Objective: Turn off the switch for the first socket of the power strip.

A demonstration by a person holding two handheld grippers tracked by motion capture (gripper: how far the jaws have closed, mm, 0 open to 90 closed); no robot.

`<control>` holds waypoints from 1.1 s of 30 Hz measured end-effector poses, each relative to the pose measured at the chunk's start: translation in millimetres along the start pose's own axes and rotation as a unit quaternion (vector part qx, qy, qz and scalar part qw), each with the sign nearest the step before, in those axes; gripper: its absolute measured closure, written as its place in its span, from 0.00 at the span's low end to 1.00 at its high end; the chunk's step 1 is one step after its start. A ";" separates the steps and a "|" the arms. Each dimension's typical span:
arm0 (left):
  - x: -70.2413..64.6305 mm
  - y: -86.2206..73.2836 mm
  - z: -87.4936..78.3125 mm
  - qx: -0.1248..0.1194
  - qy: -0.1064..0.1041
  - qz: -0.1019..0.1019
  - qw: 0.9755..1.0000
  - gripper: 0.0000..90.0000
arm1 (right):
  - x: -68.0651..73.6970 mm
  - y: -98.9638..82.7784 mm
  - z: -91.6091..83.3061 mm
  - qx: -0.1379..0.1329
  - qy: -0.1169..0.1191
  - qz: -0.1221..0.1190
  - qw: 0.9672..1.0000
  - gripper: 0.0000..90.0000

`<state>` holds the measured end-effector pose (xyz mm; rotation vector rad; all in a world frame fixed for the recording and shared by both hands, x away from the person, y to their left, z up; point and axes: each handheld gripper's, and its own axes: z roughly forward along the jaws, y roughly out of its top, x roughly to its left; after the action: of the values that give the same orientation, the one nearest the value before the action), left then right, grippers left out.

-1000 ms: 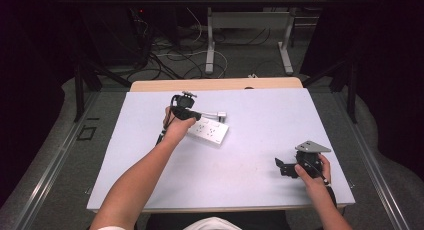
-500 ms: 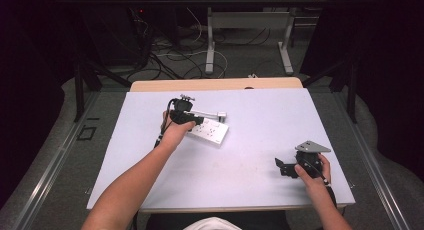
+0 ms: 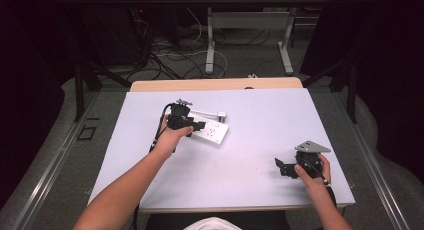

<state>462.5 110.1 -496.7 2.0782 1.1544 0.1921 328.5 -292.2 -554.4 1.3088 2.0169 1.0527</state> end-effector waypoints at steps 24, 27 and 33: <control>-3.9 -33.6 -42.8 -0.027 -0.013 -0.020 0.999 0.00 | 0.4 0.1 -0.8 0.003 0.003 -0.005 1.000 0.00; -2.4 -38.5 -49.2 -0.037 -0.014 -0.026 0.999 0.00 | 0.3 0.2 -0.7 0.002 0.004 -0.007 1.000 0.00; 0.4 -49.9 -58.1 -0.041 -0.027 -0.020 0.999 0.00 | 0.3 0.2 -0.2 -0.001 0.002 -0.014 1.000 0.00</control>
<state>402.7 157.4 -488.4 1.9745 1.1354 0.1603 328.4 -291.9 -554.1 1.2741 2.0318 1.0450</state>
